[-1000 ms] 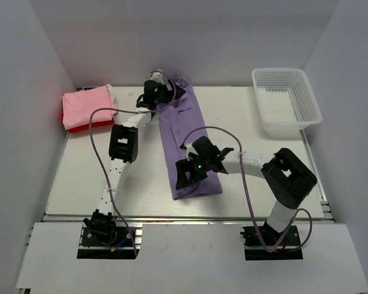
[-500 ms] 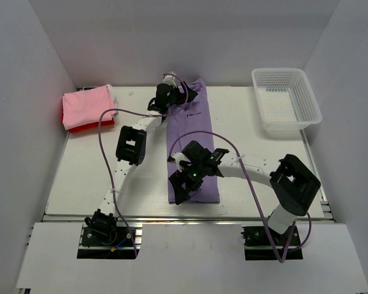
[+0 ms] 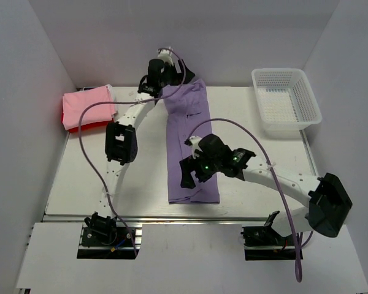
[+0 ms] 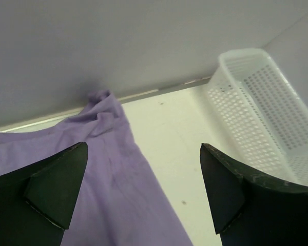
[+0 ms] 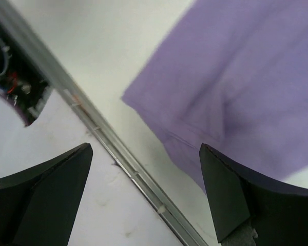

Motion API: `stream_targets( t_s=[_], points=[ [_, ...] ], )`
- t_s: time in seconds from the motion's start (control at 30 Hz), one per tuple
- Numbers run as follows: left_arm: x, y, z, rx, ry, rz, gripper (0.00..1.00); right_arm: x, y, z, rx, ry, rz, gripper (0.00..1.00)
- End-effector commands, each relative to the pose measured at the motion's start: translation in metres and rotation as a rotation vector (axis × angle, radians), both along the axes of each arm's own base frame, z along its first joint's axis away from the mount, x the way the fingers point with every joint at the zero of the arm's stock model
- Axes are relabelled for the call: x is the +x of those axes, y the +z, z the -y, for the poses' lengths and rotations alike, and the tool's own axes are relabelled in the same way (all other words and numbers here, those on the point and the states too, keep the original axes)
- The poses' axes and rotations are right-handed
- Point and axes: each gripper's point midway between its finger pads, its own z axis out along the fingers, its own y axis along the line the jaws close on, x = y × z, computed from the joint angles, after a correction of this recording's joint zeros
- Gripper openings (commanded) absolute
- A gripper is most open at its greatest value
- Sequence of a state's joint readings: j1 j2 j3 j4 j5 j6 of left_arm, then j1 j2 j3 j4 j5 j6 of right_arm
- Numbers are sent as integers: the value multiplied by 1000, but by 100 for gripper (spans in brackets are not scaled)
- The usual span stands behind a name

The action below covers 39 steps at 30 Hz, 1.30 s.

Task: Fold and stack the t-shirts
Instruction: Rotate the tshirt 90 degrees, then grab the bottom of the folded rectangular tshirt with both arms

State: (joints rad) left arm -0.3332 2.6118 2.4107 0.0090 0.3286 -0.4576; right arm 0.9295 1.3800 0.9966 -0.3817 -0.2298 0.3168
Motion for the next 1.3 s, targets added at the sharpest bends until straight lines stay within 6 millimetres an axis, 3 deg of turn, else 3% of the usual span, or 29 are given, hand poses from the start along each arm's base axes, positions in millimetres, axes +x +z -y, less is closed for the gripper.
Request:
stream_targets(
  t_s=[0.0,0.03,0.07,0.1,0.13,0.17,0.2,0.23,0.27,0.3,0.33,0.4,0.43,0.47,0.53,0.6,0.63,0.67,0.87,0.97,1.27],
  points=[
    [-49,123,-30,98,25,72,100,16,-10,27,-34,-212,-16,90],
    [-62,120,-35,136,18,35,100,20,-19,37,-64,-269,-10,90],
    [-74,103,-40,167,11,-24,100,21,-20,48,-63,-311,-10,90],
    [-97,132,-43,183,-2,14,100,24,-21,54,-61,-353,-24,90],
    [-112,123,-50,208,2,-49,100,25,-29,64,-81,-392,-24,90],
    [-129,87,-55,253,11,-146,100,22,-27,72,-63,-415,-27,90],
    [-154,108,-60,254,17,-129,100,23,-29,77,-51,-456,-46,90],
    [-176,58,-70,289,18,-236,100,29,-27,86,-49,-508,-26,90],
    [-194,48,-70,299,11,-247,100,24,-43,98,-88,-532,-36,90],
    [-208,38,-76,297,23,-266,100,25,-44,103,-86,-558,-34,90],
    [-246,13,-84,297,23,-330,100,24,-50,110,-95,-579,-37,90],
    [-277,-6,-90,261,52,-385,100,21,-58,116,-121,-580,-39,90],
    [-307,-44,-98,288,45,-477,100,21,-59,118,-129,-577,-38,90],
    [-321,-37,-100,261,30,-460,100,18,-63,120,-144,-564,-49,90],
    [-356,-60,-98,265,-15,-545,100,12,-71,122,-162,-560,-77,90],
    [-385,-63,-91,235,-73,-585,100,5,-80,122,-172,-543,-111,89],
    [-407,-79,-88,213,-116,-639,100,3,-80,121,-171,-536,-119,89],
    [-420,-83,-80,212,-165,-637,100,2,-82,121,-171,-544,-136,86],
    [-475,-116,-56,293,-307,-719,100,-10,-95,108,-135,-521,-229,83],
    [-494,-133,-56,382,-319,-772,94,-11,-98,101,-111,-528,-263,81],
    [-513,-162,-74,534,-271,-803,79,-23,-109,101,-107,-540,-328,77]
  ],
)
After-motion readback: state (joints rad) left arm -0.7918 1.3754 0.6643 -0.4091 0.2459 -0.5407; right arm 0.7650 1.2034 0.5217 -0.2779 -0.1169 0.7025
